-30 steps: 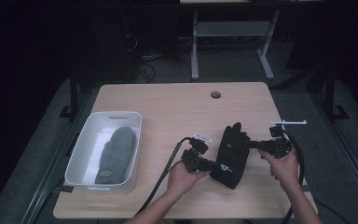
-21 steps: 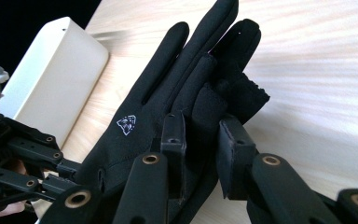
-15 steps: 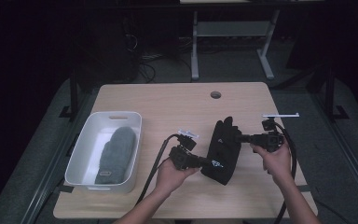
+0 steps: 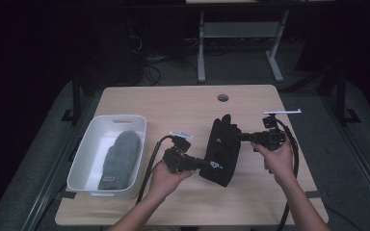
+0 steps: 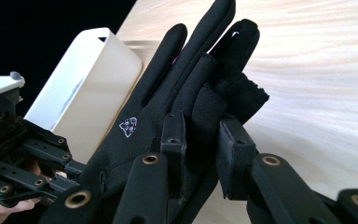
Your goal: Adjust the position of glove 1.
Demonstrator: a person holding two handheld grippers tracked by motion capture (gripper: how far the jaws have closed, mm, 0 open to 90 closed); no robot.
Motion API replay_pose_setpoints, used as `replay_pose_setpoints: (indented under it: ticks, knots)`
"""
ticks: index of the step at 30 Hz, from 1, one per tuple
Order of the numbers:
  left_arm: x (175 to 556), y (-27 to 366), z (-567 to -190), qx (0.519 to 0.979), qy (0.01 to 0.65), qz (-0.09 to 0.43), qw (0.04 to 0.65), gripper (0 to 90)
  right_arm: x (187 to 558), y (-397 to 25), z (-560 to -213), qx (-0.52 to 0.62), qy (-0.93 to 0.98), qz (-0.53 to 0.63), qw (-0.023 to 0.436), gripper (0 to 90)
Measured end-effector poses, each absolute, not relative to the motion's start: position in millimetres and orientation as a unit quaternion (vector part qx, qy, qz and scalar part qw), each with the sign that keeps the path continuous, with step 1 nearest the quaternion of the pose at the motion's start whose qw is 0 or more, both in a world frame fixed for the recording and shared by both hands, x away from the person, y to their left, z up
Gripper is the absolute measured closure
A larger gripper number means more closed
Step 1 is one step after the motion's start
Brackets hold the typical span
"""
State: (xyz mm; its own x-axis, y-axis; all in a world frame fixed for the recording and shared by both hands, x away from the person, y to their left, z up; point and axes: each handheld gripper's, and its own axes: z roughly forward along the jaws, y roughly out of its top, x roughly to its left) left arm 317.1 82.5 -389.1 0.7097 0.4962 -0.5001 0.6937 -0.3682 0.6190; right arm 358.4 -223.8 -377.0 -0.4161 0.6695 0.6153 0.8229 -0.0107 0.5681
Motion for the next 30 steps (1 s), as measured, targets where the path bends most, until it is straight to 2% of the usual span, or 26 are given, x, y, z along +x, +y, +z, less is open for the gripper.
replay_pose_setpoints:
  ticks: [30]
  knots:
    - [320, 145, -364, 0.802, 0.384, -0.087, 0.449, 80.4, 388, -161, -344, -0.497, -0.714, -0.482, 0.102, 74.0]
